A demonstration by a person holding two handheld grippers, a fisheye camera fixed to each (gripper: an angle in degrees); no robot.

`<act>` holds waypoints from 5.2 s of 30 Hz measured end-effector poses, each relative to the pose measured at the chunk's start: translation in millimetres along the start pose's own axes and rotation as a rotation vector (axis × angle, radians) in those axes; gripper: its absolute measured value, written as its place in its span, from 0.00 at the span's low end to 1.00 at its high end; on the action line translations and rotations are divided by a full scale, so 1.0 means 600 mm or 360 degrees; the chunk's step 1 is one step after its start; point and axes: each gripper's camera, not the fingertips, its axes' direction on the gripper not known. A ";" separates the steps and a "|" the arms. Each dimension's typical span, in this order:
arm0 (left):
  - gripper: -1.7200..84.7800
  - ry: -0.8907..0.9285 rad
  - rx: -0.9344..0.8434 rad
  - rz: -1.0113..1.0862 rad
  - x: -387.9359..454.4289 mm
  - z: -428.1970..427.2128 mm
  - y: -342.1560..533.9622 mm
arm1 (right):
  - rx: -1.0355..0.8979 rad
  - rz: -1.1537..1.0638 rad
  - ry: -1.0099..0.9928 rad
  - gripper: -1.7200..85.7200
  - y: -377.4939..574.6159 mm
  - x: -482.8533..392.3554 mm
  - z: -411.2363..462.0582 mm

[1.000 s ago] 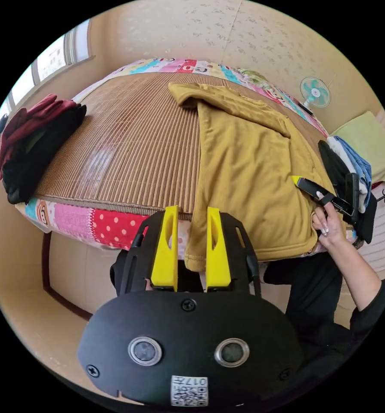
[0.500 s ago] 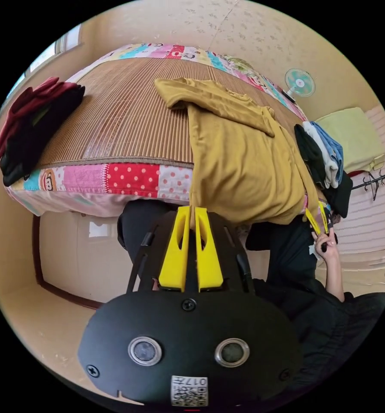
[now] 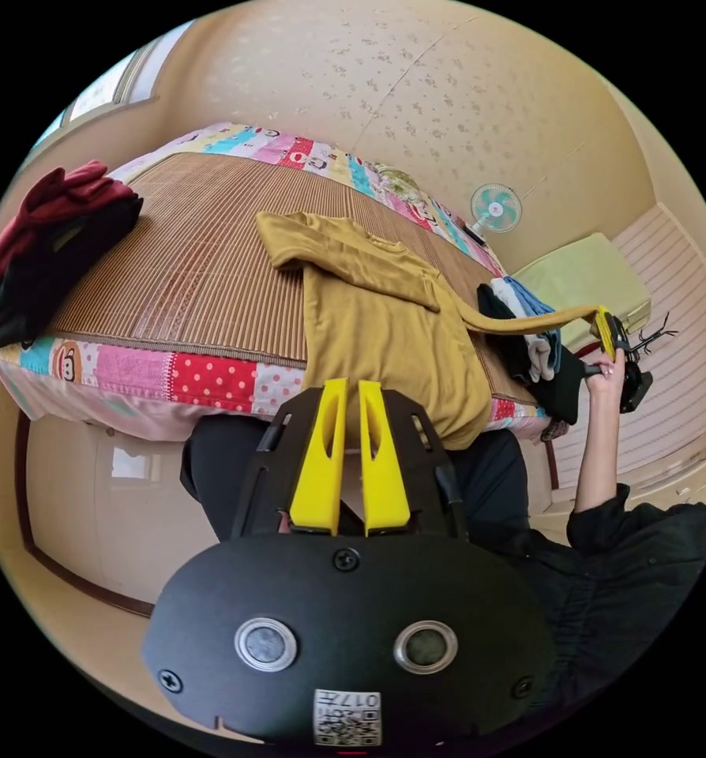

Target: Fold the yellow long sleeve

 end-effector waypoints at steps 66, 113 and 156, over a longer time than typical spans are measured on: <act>0.08 0.0102 -0.0258 -0.0225 -0.151 0.134 -0.059 | -0.1250 -0.0784 0.1201 0.15 0.561 -0.227 0.423; 0.08 0.0181 -0.0318 -0.0318 -0.176 0.169 -0.072 | -0.1191 -0.0819 0.1153 0.13 0.517 -0.139 0.335; 0.08 0.1232 0.0238 -0.0523 -0.223 0.019 -0.184 | -0.0973 -0.0122 -0.0099 0.07 0.095 -0.024 0.025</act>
